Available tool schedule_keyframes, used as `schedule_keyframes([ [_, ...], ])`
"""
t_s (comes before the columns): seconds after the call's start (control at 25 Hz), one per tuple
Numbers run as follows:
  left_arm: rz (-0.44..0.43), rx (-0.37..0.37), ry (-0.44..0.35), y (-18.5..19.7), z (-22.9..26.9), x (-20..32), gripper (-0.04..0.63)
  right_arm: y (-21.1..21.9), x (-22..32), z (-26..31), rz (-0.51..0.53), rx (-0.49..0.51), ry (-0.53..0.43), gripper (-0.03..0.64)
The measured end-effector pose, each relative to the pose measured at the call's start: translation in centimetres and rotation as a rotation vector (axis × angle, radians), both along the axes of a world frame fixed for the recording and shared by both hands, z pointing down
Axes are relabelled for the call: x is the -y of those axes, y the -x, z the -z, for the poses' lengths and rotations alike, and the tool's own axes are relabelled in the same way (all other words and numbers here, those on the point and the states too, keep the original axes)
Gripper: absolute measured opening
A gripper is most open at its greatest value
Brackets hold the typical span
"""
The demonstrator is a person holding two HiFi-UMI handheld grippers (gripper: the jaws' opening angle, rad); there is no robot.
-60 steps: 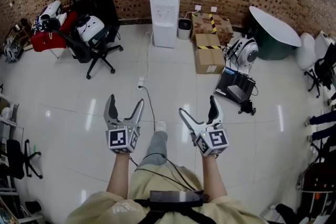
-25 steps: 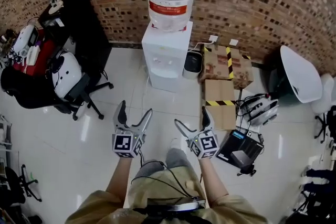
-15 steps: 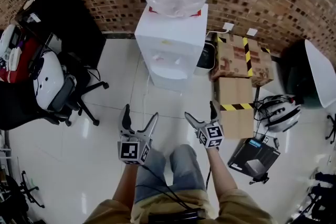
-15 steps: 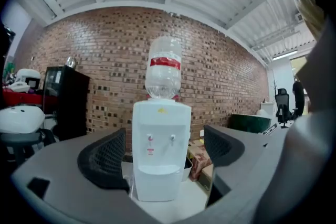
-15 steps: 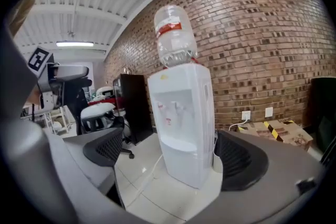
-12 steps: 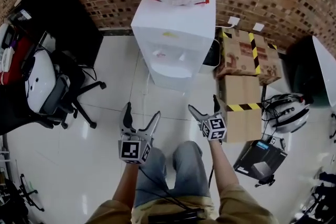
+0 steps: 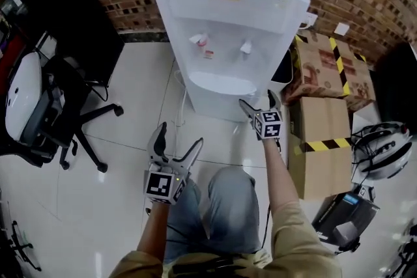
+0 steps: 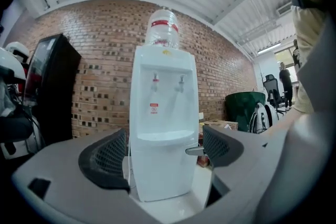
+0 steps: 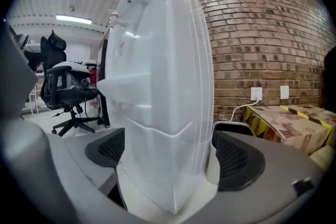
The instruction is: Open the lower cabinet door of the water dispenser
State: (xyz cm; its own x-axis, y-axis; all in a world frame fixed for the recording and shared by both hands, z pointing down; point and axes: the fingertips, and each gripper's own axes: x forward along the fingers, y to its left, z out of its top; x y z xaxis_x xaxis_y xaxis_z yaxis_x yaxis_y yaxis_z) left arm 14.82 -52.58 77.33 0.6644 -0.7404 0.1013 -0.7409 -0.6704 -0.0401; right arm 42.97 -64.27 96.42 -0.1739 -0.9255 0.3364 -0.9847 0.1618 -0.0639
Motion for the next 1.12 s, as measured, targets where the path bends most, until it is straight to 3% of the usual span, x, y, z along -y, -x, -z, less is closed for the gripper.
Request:
schedule_keyframes([
  [0.12, 0.021, -0.02, 0.01, 0.6, -0.8, 0.1, 0.436, 0.7, 1.2, -0.5, 0.079, 0.038, -0.008, 0.471],
  [0.4, 0.086, -0.07, 0.029, 2.7, -0.1, 1.2, 0.436, 0.7, 1.7, -0.5, 0.146, 0.017, 0.03, 0.492],
  [0.84, 0.1, -0.083, 0.067, 2.5, -1.9, 0.3, 0.434, 1.1, 1.3, -0.8, 0.073, 0.102, 0.023, 0.469],
  [1.12, 0.09, -0.09, 0.08, 1.9, -2.5, -0.9, 0.434, 1.1, 0.0, -1.4, 0.062, 0.096, 0.067, 0.39],
])
